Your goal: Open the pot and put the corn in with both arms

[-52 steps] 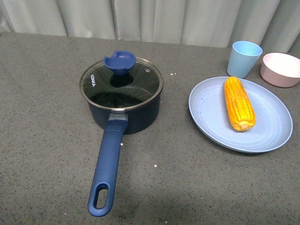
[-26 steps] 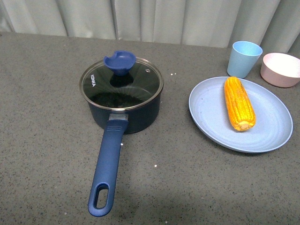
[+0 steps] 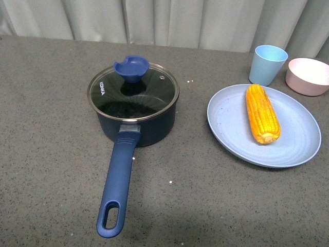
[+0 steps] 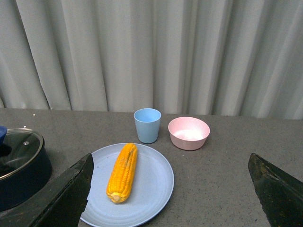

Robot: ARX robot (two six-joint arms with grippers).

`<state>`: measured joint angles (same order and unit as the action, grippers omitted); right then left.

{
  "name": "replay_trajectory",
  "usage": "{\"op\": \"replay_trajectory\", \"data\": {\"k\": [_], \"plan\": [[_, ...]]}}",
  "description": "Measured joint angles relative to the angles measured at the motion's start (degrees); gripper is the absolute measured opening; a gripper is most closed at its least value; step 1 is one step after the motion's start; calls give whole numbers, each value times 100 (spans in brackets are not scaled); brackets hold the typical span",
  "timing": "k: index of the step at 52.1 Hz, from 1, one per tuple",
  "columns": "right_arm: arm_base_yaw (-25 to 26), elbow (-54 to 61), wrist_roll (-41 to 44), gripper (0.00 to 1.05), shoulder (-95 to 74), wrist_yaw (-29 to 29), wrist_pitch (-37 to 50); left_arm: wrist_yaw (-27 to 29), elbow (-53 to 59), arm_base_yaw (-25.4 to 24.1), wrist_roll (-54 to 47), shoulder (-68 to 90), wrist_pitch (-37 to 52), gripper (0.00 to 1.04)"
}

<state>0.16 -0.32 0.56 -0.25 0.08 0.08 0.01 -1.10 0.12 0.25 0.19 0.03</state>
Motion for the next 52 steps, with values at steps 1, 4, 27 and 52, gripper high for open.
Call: {"op": "replay_trajectory", "data": {"k": [1, 4, 27, 52], "plan": [[0, 0, 0, 96, 0, 0, 0, 0, 0, 0, 0, 0, 0, 98], [0, 0, 0, 96, 0, 0, 0, 0, 0, 0, 2, 0, 0, 98], [0, 0, 0, 96, 2, 0, 0, -256, -138, 750, 179, 3095, 2105, 98], [0, 0, 0, 96, 2, 0, 0, 472, -1742, 2317, 673, 8977, 5788, 98]]}}
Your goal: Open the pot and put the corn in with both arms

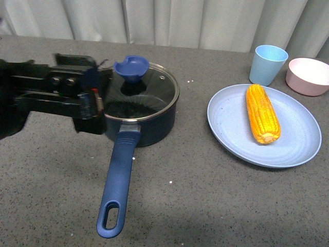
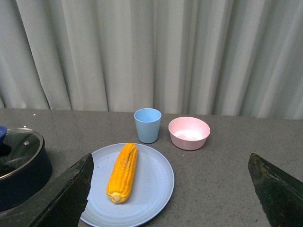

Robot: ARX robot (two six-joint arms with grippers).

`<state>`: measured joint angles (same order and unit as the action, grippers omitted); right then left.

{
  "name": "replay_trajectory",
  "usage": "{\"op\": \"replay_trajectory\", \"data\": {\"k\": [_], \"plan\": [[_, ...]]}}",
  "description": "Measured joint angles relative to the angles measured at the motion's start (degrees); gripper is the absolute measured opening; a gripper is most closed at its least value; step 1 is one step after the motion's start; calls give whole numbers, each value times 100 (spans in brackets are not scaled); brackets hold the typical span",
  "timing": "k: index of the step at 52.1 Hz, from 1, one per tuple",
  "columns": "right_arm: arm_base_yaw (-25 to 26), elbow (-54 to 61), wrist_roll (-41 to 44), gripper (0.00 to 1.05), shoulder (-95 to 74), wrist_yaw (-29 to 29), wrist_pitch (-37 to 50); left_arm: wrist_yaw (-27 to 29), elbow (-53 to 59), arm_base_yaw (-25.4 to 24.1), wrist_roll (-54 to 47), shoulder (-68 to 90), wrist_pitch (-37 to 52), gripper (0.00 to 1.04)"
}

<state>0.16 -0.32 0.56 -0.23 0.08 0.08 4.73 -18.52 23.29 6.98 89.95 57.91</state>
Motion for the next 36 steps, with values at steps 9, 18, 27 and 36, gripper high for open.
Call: {"op": "replay_trajectory", "data": {"k": [9, 18, 27, 36], "plan": [[0, 0, 0, 96, 0, 0, 0, -61, -586, 83, 26, 750, -52, 98], [0, 0, 0, 96, 0, 0, 0, -74, -1084, 133, 13, 1272, -92, 98], [0, 0, 0, 96, 0, 0, 0, 52, -1816, 164, -96, 1884, -122, 98], [0, 0, 0, 96, 0, 0, 0, 245, -2524, 70, -153, 2409, -214, 98]]}}
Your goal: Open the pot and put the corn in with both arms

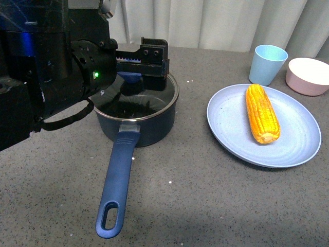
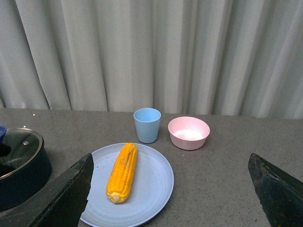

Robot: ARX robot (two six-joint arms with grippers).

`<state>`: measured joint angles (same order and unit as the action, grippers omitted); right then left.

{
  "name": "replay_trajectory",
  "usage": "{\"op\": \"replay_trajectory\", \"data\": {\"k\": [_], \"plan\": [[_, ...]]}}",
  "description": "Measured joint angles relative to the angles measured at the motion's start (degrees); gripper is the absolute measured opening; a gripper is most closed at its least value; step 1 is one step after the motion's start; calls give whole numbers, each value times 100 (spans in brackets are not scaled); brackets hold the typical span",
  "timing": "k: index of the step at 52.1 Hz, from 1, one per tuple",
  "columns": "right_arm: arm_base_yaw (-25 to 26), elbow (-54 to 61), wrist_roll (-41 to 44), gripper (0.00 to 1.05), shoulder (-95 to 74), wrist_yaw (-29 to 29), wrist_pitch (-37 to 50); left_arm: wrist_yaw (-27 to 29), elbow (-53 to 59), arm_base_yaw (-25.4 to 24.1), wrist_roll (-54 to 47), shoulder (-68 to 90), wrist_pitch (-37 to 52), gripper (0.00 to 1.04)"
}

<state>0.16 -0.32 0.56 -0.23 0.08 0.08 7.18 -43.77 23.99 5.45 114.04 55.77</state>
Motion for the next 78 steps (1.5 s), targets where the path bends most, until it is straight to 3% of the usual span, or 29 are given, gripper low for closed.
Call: {"op": "replay_trajectory", "data": {"k": [37, 46, 68, 78], "plan": [[0, 0, 0, 96, 0, 0, 0, 146, -994, -109, -9, 984, -264, 98], [0, 0, 0, 96, 0, 0, 0, 120, -994, -116, -72, 992, -232, 62], [0, 0, 0, 96, 0, 0, 0, -26, -905, -297, -105, 396, -302, 61], [0, 0, 0, 96, 0, 0, 0, -9, -828, -981, -195, 179, 50, 61]]}}
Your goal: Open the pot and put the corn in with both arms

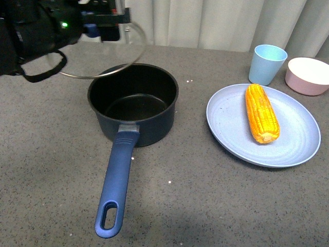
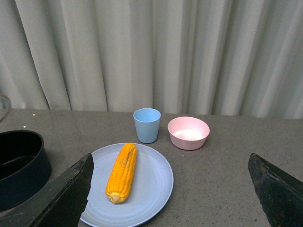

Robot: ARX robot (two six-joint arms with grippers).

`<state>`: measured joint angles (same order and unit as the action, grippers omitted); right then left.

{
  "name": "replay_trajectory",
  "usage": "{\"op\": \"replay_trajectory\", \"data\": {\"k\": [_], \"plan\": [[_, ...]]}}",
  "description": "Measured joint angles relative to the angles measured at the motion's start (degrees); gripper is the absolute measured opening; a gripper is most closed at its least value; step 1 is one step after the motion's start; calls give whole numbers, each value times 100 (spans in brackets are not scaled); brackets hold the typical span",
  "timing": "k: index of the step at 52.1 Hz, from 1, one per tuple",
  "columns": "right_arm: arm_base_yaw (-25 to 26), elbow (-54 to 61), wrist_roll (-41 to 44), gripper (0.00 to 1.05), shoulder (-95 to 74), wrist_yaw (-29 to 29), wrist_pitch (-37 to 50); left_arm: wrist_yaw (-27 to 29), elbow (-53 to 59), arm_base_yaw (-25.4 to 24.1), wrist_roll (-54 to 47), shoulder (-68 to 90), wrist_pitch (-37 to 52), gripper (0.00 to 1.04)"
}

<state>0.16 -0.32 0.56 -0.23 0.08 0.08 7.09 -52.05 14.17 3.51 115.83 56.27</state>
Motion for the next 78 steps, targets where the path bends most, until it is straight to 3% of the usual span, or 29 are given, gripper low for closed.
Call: {"op": "replay_trajectory", "data": {"k": [11, 19, 32, 68, 78], "plan": [[0, 0, 0, 96, 0, 0, 0, 50, 0, -1117, -24, 310, 26, 61], [0, 0, 0, 96, 0, 4, 0, -35, 37, -1635, -83, 706, 96, 61], [0, 0, 0, 96, 0, 0, 0, -293, 127, -1676, -157, 1163, 240, 61], [0, 0, 0, 96, 0, 0, 0, -188, 127, -1585, -234, 1703, 188, 61], [0, 0, 0, 96, 0, 0, 0, -170, 138, -1580, -219, 1641, 173, 100]]}}
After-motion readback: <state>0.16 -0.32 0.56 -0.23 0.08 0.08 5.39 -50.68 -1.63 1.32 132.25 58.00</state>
